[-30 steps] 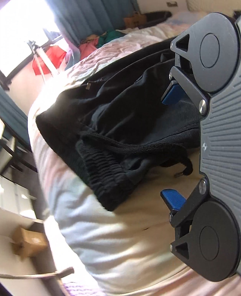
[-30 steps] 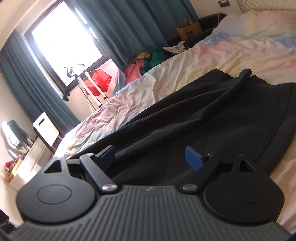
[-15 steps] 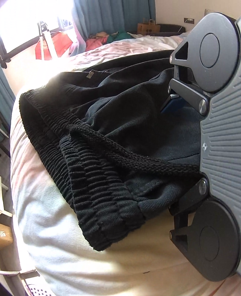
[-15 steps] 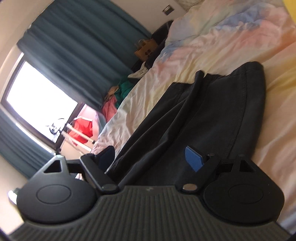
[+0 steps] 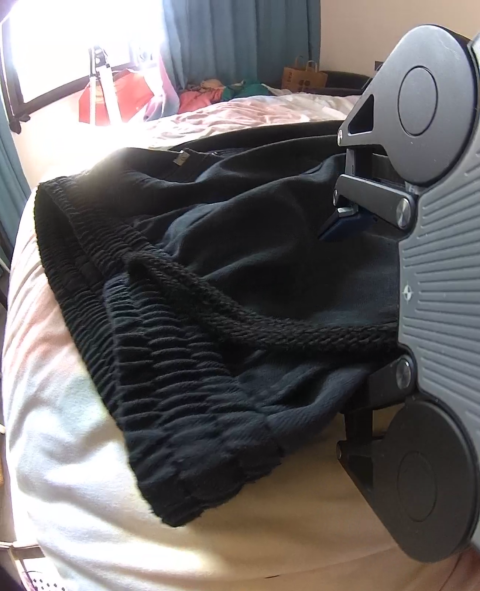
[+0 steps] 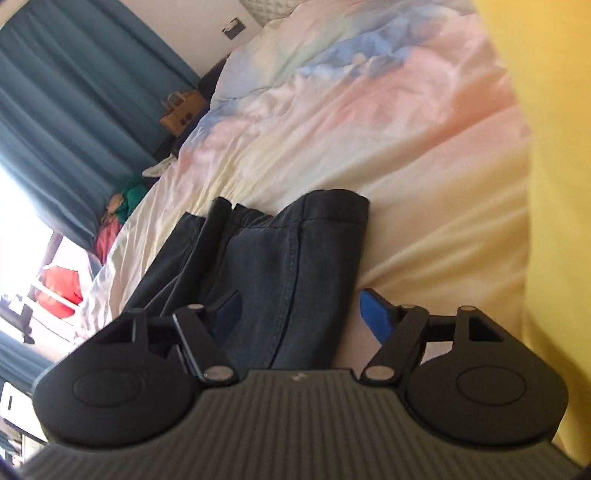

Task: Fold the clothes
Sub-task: 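Lift the waistband with the left gripper while the right gripper grasps the pant leg cuff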

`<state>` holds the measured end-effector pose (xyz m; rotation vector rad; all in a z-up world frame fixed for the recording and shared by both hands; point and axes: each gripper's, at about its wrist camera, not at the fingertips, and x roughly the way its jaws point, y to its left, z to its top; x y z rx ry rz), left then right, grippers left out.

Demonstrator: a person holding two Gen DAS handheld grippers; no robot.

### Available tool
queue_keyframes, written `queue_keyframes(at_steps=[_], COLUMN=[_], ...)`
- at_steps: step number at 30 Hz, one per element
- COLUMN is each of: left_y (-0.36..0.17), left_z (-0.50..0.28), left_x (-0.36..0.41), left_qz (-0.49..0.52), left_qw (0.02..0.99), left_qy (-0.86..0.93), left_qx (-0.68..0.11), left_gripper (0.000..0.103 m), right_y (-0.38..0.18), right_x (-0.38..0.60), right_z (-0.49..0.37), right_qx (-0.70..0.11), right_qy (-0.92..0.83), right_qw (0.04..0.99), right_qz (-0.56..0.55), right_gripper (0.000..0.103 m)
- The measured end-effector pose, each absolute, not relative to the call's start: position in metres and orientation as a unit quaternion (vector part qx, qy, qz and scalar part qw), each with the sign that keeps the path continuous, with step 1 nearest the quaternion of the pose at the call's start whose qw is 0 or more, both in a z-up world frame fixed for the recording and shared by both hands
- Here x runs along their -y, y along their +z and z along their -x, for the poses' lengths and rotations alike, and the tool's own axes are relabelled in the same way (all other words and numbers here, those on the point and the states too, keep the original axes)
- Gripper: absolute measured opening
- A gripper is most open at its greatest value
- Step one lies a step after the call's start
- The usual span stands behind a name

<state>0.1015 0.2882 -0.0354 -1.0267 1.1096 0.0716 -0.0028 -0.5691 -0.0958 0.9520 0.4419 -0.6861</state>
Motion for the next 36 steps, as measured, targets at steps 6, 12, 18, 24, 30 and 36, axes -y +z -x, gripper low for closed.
queue_keyframes(at_steps=[6,12,18,24,30,36], left_y=[-0.028,-0.015,0.03,0.086,0.127,0.118], left_z=[-0.085,-0.066,-0.03,-0.012,-0.07,-0.176], left_x=[-0.287,-0.297,-0.297,-0.307,-0.302,-0.273], left_qz=[0.455,0.468,0.466,0.487,0.481,0.46], left_qw=[0.728,0.734,0.776,0.794,0.804,0.811], left_qy=[0.064,0.077,0.044,0.01,0.012,0.041], left_qx=[-0.508,-0.486,-0.423,-0.365,-0.35,-0.359], left_gripper=[0.04,0.012,0.008,0.008,0.008,0.008], right_y=[-0.113,-0.091,-0.034,0.007,0.036,0.04], right_x=[0.592,0.588,0.579,0.579,0.582,0.593], right_z=[-0.029,-0.039,-0.039,-0.037,-0.091,-0.188], right_qx=[-0.234,-0.225,-0.197,-0.181,-0.185,-0.207], right_qy=[-0.341,-0.339,-0.327,-0.311,-0.311,-0.333], right_qw=[0.773,0.781,0.811,0.819,0.828,0.823], right_qz=[-0.481,-0.473,-0.444,-0.447,-0.428,-0.41], right_gripper=[0.063,0.009,0.008,0.008,0.008,0.008])
